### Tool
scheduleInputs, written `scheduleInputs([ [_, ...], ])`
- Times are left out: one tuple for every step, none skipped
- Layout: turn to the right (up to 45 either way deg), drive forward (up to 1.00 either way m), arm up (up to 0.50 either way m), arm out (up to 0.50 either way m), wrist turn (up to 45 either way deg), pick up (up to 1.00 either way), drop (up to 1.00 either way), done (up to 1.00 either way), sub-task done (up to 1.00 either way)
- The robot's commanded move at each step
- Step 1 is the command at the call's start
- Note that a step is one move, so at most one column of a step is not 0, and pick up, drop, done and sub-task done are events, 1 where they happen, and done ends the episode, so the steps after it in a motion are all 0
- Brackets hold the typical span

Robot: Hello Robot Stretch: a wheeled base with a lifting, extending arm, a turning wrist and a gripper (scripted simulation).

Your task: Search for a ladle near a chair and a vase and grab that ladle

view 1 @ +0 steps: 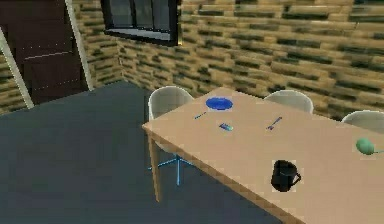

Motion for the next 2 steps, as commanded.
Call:
scheduleInputs([
  [39.0, 0.0, 0.0, 0.0, 0.0, 0.0, 0.0, 0.0, 0.0],
  [0.0, 0.4, 0.0, 0.0, 0.0, 0.0, 0.0, 0.0, 0.0],
])
